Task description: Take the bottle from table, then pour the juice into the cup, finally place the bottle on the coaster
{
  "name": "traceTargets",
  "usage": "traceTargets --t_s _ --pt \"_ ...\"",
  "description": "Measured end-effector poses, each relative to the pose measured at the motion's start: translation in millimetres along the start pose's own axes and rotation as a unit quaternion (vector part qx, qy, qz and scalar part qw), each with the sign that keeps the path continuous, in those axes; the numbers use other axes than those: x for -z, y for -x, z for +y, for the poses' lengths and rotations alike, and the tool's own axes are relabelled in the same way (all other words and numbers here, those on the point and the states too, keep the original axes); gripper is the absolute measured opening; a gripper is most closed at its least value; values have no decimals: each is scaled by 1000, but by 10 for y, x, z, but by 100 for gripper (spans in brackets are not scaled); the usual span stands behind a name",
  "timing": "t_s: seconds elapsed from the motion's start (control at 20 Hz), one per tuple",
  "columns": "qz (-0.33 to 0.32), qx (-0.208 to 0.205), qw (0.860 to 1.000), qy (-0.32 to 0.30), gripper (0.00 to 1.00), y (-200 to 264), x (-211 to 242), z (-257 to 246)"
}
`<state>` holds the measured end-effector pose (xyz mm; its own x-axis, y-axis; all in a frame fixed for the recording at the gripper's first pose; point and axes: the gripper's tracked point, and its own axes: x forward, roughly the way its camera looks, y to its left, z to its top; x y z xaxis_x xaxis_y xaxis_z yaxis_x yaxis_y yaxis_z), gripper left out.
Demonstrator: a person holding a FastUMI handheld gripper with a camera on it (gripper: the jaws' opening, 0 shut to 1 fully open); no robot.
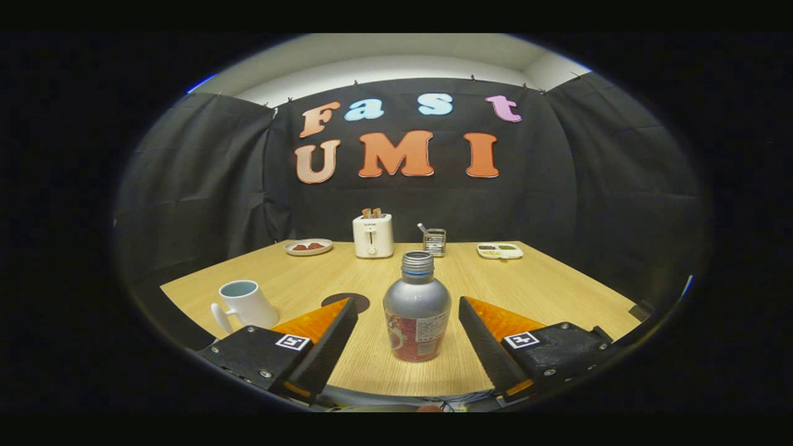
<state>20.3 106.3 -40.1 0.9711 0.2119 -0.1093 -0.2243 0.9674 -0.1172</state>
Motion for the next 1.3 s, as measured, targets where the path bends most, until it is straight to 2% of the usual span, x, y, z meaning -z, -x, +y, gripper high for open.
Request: traceTargets --t_s 1.0,1.1,1.25,1.3 --pt "72 31 997 4 96 -426 577 -102" --pt "78 32 996 2 93 -444 600 -86" --pt "81 33 996 4 80 -456 621 -57" --pt "84 32 996 5 80 -457 623 -40"
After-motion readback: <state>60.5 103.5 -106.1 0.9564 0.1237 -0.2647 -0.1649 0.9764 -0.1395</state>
